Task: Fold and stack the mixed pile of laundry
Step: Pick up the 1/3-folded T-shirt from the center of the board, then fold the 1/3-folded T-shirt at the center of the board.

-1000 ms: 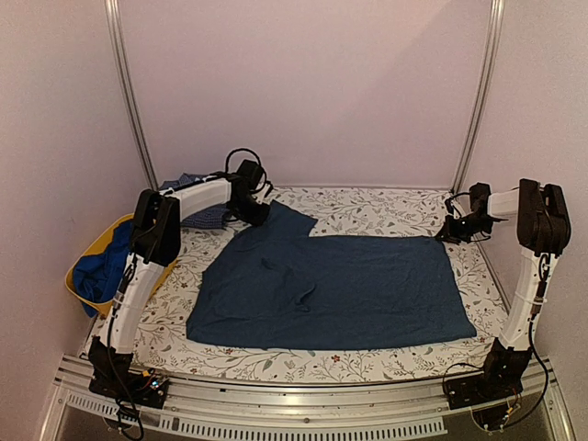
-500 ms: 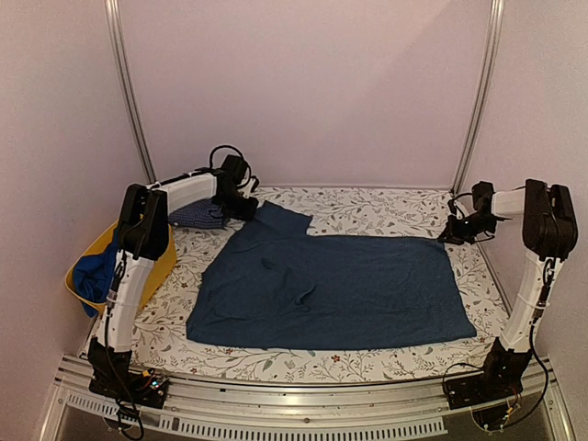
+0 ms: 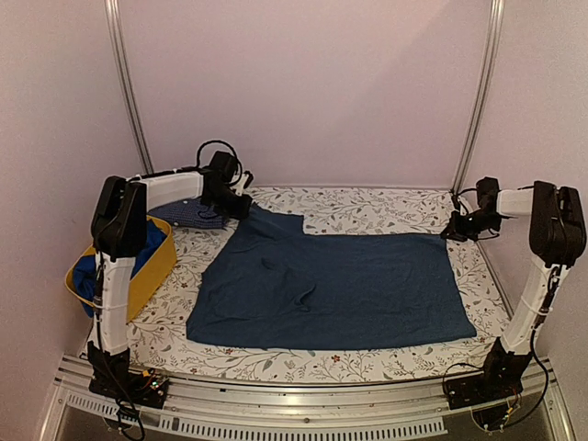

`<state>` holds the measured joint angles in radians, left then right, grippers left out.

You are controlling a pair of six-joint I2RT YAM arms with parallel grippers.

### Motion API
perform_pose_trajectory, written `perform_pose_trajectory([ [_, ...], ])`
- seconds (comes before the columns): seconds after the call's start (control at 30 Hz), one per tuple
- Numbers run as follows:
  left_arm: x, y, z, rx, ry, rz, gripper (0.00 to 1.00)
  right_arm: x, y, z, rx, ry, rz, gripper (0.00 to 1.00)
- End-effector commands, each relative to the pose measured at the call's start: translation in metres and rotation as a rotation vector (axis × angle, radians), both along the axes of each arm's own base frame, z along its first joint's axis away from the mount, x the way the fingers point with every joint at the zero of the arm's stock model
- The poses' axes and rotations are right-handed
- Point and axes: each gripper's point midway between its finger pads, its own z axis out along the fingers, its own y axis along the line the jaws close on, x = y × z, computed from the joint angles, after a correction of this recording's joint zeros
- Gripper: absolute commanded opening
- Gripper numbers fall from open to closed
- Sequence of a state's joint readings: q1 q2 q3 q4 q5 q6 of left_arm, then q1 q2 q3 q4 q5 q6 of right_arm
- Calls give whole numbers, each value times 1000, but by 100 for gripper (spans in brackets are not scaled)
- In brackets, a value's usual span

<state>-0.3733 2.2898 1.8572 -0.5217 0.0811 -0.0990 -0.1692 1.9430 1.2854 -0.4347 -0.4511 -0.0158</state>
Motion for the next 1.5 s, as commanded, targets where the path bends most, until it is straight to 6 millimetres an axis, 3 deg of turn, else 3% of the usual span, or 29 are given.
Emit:
perform_pose_trajectory([
  [0.0, -15, -5, 35, -54, -64, -16, 0, -12, 6, 18, 11, -24, 2, 0],
  [0.13, -40, -7, 44, -69, -77, -33, 0, -25, 10, 21, 34, -19, -21, 0],
  [0.43, -100, -12, 42, -56, -54, -83, 0, -53, 15, 28, 72, 2, -68, 0],
  [0.73, -151, 6, 55, -50, -53, -65, 0, -86, 13, 32, 77, 39, -152, 0],
  [0.93, -186, 21, 39, -48, -2, -52, 0, -105, -1, 29, 45, 71, -221, 0],
  [1.27, -218, 19, -1, -43, 84, -68, 0, -131, -4, -17, 60, 196, -271, 0],
  [1.37, -220, 15, -4, -33, 87, -78, 0, -132, -5, -20, 57, 208, -280, 0],
  [1.47, -214, 14, 7, -36, 60, -74, 0, -124, -5, -7, 65, 173, -275, 0],
])
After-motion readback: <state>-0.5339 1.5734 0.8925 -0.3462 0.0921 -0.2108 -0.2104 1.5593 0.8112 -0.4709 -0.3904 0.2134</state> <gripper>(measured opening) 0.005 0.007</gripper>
